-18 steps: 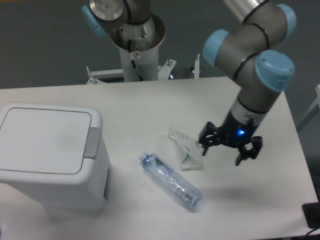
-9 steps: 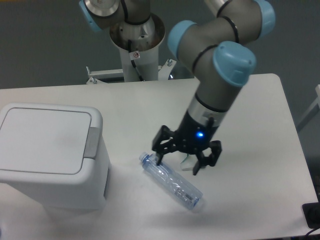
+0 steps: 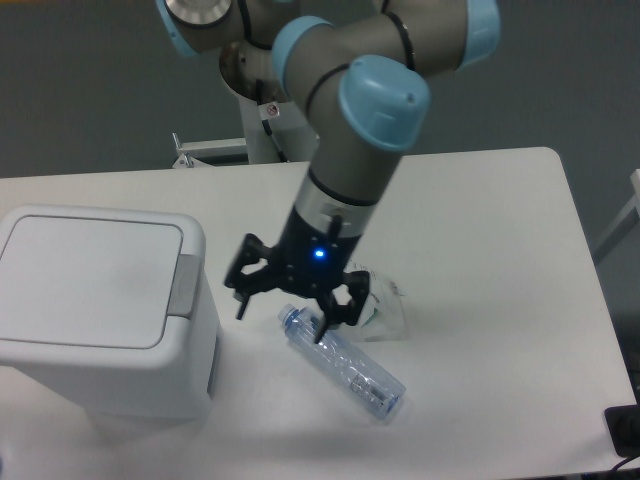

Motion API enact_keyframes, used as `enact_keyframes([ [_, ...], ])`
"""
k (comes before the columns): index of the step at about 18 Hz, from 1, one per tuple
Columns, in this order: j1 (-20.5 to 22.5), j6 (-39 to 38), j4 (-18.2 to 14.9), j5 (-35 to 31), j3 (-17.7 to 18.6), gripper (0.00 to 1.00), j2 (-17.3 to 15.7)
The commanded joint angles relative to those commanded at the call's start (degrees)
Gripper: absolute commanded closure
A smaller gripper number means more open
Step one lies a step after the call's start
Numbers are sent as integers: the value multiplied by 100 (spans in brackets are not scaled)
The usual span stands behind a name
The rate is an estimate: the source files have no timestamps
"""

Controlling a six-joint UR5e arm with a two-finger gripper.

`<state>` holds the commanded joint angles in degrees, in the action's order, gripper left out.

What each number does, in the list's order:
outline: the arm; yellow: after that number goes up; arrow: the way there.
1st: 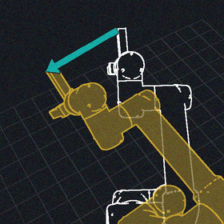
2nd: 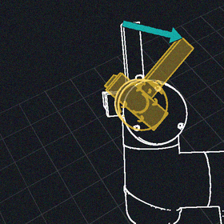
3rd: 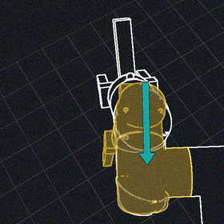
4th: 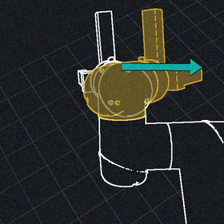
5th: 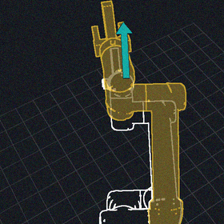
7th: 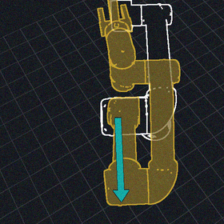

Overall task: Open the trash can
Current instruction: 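Push the gripper against the trash can lid edge to flip it open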

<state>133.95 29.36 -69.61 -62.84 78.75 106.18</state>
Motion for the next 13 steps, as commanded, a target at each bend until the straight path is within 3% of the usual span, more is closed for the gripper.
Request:
enact_keyframes([
  [4,-27,-114,-9,9,26,0,-202],
  [13,-176,-281,290,-62,396,0,-168],
])
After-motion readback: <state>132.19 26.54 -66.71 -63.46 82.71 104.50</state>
